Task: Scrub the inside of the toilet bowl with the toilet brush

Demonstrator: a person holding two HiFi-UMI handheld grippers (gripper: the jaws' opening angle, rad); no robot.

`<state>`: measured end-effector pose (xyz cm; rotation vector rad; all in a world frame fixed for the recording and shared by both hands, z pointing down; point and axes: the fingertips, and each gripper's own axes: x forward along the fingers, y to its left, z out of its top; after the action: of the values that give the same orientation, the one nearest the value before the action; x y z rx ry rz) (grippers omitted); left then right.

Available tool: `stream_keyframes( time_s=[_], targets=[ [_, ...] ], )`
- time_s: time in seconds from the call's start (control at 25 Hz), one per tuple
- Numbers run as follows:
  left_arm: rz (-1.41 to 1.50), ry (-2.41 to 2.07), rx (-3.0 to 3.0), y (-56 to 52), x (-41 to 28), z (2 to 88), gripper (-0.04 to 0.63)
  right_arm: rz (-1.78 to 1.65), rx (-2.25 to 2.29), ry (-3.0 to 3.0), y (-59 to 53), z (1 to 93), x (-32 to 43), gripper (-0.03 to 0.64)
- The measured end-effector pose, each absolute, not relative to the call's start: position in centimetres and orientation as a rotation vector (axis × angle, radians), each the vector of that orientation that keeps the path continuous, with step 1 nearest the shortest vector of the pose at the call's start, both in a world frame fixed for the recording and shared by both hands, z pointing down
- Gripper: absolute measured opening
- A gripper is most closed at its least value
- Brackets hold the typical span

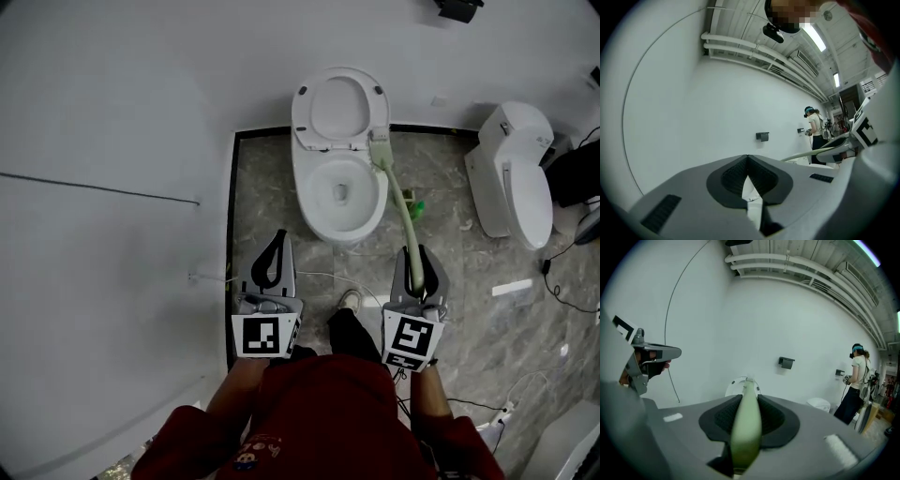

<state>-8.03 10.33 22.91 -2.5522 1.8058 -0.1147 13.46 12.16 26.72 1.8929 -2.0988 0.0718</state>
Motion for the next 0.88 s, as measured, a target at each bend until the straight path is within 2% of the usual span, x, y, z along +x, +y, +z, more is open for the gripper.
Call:
stream_keyframes(
  time_s=[0.32,0.64,0.88],
  targets=[
    [-0.147,1.814,-2.57,4.7,-5.8,26.4,0.006,0.169,1.804,-2.08,6.6,31.9,14.7,0.112],
    [-0.197,1.85,-2.643,-0.4,-7.1,33.0,0.005,0.256,1.714,-2.008,2.8,38.8,12.5,0.112],
    [-0.161,1.764,-2.706,-3.3,-7.8,39.7,0.005,0.387,1.647,-1.933,1.8,48.1,10.3,0.111]
  ],
)
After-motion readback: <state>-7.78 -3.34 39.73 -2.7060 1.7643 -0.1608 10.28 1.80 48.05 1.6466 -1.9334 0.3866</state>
